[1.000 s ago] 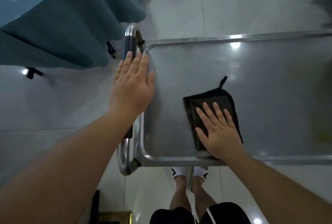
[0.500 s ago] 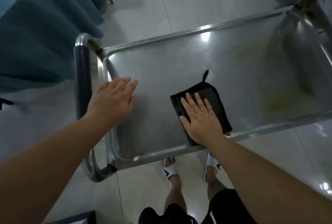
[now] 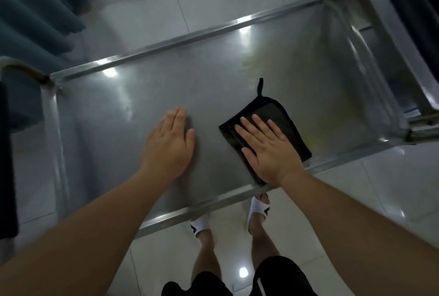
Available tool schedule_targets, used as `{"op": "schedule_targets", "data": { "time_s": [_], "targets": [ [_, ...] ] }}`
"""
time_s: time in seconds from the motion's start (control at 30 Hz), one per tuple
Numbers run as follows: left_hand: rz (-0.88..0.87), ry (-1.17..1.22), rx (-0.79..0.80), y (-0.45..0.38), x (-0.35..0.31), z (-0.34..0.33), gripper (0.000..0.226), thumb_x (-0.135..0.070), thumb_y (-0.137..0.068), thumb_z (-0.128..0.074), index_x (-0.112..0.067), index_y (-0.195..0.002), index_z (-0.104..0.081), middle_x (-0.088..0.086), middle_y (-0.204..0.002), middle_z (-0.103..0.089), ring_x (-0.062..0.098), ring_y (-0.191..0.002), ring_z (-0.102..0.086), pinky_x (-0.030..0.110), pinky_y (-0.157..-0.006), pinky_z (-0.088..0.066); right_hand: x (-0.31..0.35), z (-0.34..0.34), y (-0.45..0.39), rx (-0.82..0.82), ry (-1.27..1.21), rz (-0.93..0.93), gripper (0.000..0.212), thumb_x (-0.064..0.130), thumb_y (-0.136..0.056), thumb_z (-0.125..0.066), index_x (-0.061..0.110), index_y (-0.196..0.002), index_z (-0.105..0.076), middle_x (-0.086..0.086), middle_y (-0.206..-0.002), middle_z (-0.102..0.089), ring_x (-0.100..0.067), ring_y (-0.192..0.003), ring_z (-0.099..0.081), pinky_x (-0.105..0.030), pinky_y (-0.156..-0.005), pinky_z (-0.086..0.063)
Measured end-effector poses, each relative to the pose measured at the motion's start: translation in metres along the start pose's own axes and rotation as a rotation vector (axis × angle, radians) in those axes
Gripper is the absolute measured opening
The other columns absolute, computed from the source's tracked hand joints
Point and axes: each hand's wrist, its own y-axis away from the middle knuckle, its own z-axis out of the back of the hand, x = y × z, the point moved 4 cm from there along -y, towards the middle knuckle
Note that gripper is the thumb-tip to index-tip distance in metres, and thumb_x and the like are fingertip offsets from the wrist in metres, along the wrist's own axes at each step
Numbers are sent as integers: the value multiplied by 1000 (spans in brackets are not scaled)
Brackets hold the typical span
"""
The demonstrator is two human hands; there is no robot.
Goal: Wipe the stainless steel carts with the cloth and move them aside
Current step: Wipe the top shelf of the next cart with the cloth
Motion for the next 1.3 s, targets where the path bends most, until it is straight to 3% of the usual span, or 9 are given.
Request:
{"op": "schedule_targets", "data": {
  "time_s": [0.1, 0.33, 0.6, 0.73, 0.87, 1.0, 1.1, 1.2, 1.3],
  "targets": [
    [26, 46, -35, -21, -25, -16, 62, -37, -110, -45, -14, -165, -30, 9, -172, -28, 28, -159, -25, 46, -128, -23, -45, 8, 6, -6, 23, -18, 59, 49, -110, -21, 33, -167, -16, 11, -174, -8, -13, -161, 0, -46, -130, -11],
    [304, 70, -212, -50, -23, -39, 65, -38, -110, -40, -12, -167, -22, 10, -176, -16, 27, -163, -9, 42, -132, -6, -155, 27, 23, -38, 48, -72, 61, 51, -109, -17, 29, -165, -25, 7, -173, -20, -18, -160, -14, -48, -128, -16],
    [352, 11, -305, -48, -15, -53, 68, -47, -106, -26, -19, -168, -22, 2, -177, -16, 19, -163, -8, 40, -132, -2, -267, 46, 41, -42, 12, -307, 64, 49, -105, -28, 30, -165, -22, 1, -173, -20, -24, -160, -15, -49, -129, -10],
    [352, -18, -306, -49, -15, -56, 70, -47, -105, -25, -18, -169, -20, 1, -177, -14, 18, -163, -6, 38, -132, 2, -256, 42, 34, -59, -24, -479, 67, 52, -104, -24, 27, -166, -17, 0, -175, -13, -25, -161, -8, -49, -130, -5],
    [355, -8, -319, -48, -14, -58, 70, -45, -105, -27, -16, -168, -23, 4, -177, -17, 21, -163, -9, 39, -132, -1, -180, 33, 14, -138, -67, -652, 70, 49, -103, -28, 15, -165, -23, -11, -172, -20, -37, -158, -17, -57, -127, -16],
    [344, -15, -334, -48, -14, -59, 70, -45, -104, -27, -15, -167, -26, 5, -176, -19, 22, -163, -10, 41, -132, -3, -54, 15, -24, -135, -95, -417, 70, 48, -101, -39, 18, -164, -29, -6, -173, -21, -31, -159, -16, -53, -128, -13],
    [344, -13, -331, -49, -12, -60, 71, -45, -104, -26, -15, -167, -26, 5, -176, -19, 22, -163, -10, 40, -132, -3, 18, 10, -66, -87, -128, -84, 70, 49, -102, -41, 25, -166, -26, 2, -174, -15, -24, -161, -8, -49, -129, -8],
    [355, 5, -340, -49, -11, -60, 68, -44, -105, -26, -17, -168, -26, 2, -176, -18, 18, -163, -9, 39, -132, -3, 39, 13, -102, 8, -40, 329, 69, 52, -104, -36, 28, -167, -20, 6, -174, -11, -19, -162, -1, -45, -130, -2],
    [345, 5, -334, -48, -9, -60, 68, -45, -106, -26, -19, -168, -24, 1, -177, -17, 17, -163, -8, 38, -132, -2, 15, 21, -119, 23, -14, 421, 70, 54, -102, -37, 32, -166, -21, 9, -173, -15, -16, -161, -5, -42, -130, -2]
  ]
}}
